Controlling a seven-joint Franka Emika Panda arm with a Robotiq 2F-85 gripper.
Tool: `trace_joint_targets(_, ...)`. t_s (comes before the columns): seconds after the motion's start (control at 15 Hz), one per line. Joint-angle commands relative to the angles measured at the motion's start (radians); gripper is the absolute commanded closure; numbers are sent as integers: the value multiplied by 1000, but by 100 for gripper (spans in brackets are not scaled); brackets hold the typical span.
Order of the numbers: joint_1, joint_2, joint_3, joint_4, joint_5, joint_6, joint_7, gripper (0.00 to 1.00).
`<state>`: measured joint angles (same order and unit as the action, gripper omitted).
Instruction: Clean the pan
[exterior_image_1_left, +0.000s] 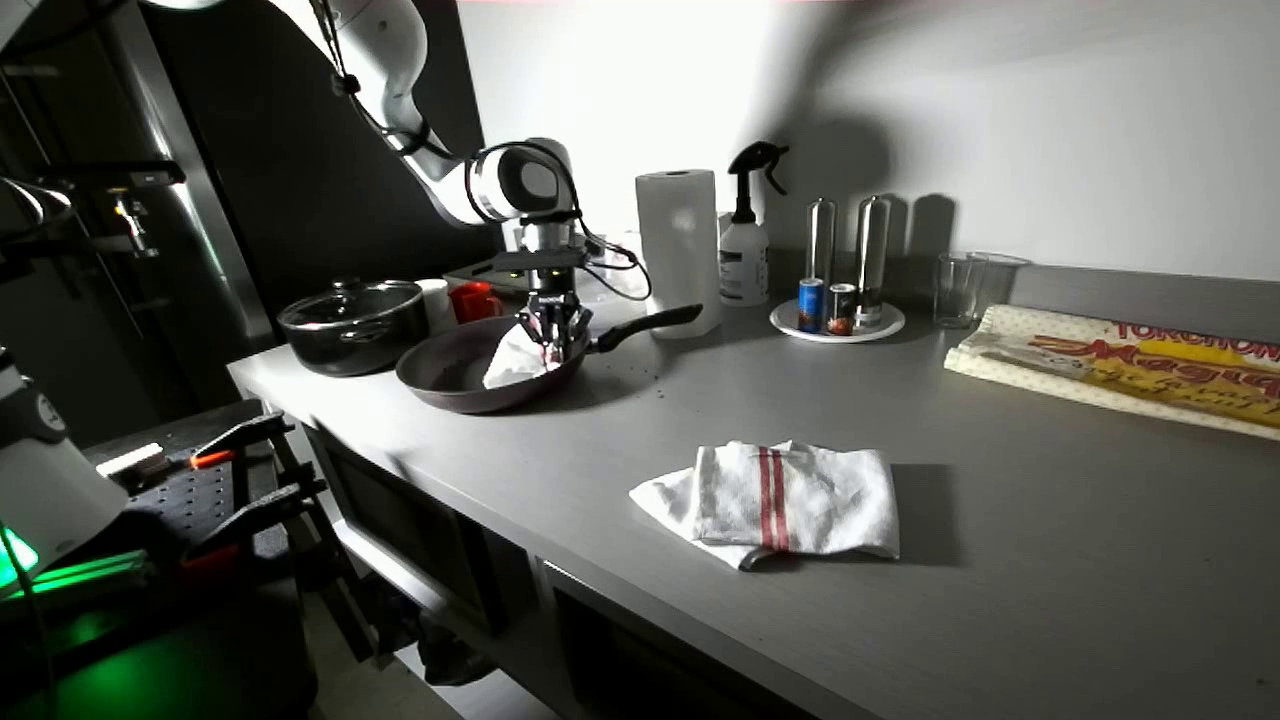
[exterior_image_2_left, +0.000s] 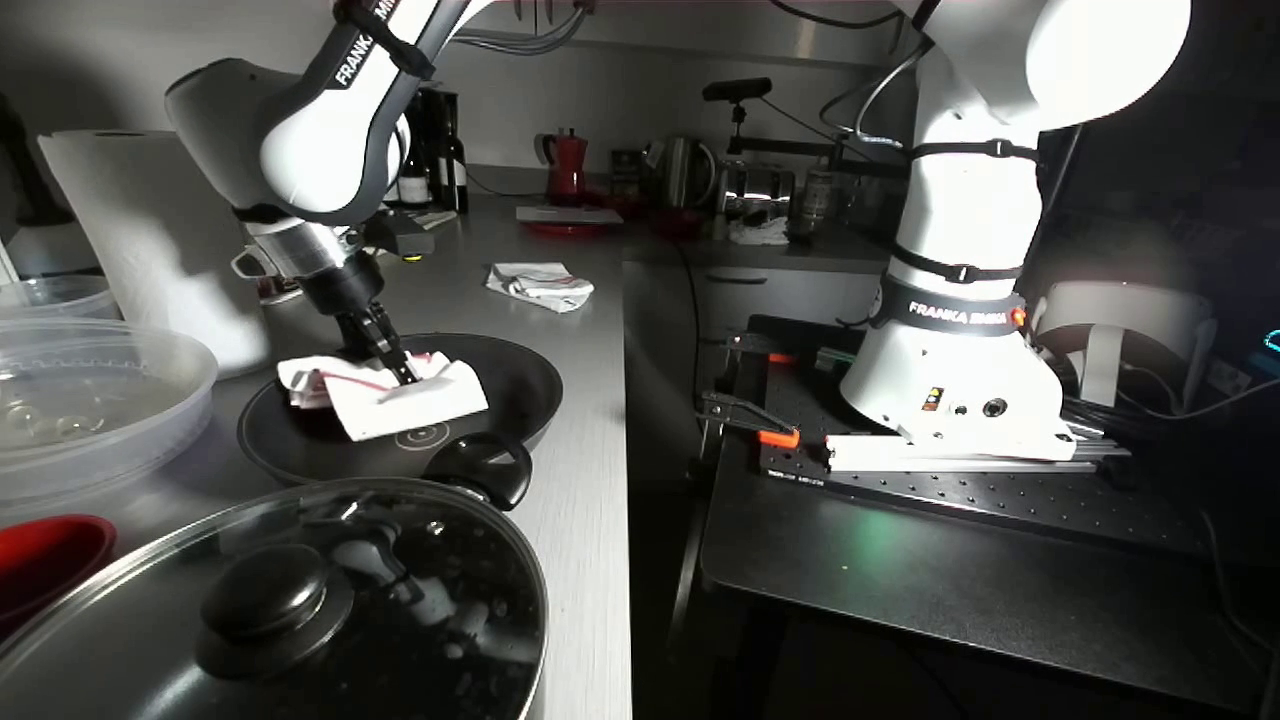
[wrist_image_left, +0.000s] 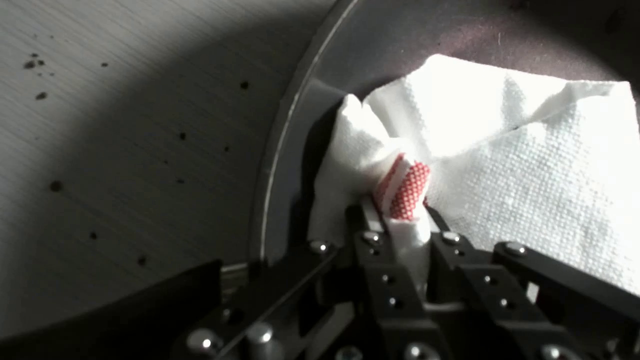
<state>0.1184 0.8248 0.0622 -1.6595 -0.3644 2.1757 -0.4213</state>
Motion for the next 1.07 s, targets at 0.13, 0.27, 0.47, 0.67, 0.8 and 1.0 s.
trace_joint_targets(0.13,84,50,21,14,-109,-7,-29,96)
trace_joint_targets(0.27,106,46,31,1,-141,-10,-44,96)
trace_joint_targets(0.47,140,37,42,-30,-191,-7,-62,96)
trace_joint_targets(0.67,164,27,54,-68,-249,-1,-77,96)
trace_joint_targets(0.8,167,13,70,-103,-288,16,-93,96)
trace_joint_targets(1.0,160,-9,101,-160,-348,57,-114,96)
